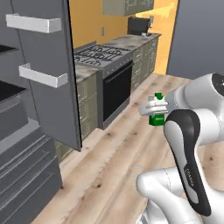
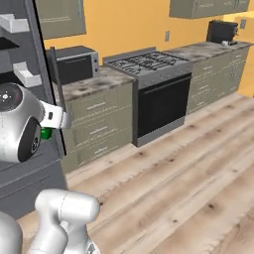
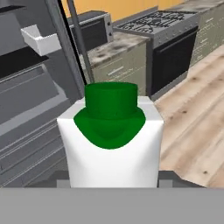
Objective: Take a sugar cube from the saucer and place it inside the coffee. Then, grab milk from the fridge and place it next to the coffee on the counter to sweeten the coffee.
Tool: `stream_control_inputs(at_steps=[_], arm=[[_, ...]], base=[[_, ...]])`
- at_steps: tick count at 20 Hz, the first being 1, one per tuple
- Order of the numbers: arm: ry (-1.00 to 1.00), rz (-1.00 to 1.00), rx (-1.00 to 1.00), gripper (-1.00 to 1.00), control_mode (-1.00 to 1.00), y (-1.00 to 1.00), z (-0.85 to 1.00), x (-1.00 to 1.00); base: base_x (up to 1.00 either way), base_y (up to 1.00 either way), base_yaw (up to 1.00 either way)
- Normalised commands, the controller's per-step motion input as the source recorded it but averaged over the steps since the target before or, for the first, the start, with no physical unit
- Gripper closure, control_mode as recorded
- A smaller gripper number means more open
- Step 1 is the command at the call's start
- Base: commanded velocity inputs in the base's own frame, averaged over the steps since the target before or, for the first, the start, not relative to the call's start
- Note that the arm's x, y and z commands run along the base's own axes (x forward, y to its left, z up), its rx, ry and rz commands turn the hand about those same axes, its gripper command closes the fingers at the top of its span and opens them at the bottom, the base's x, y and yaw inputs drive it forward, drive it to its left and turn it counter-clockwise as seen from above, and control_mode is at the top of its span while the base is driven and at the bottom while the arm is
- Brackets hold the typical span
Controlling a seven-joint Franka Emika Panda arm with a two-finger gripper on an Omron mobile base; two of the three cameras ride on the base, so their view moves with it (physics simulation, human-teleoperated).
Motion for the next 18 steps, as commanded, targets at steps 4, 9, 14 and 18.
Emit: stream_control_inputs(at_steps=[4, 9, 14, 18], arm=[[0.00, 0.00, 0.00, 1.00, 1.00, 0.00, 0.00, 0.00], [0.00, 0.00, 0.00, 1.00, 1.00, 0.00, 0.00, 0.00], [0.00, 0.00, 0.00, 1.00, 1.00, 0.00, 0.00, 0.00], [0.00, 0.00, 0.00, 1.00, 1.00, 0.00, 0.00, 0.00]], base=[[0.65, -0.71, -0.47], [1.00, -0.30, -0.13], [1.00, -0.30, -0.07], [1.00, -0.69, -0.05]])
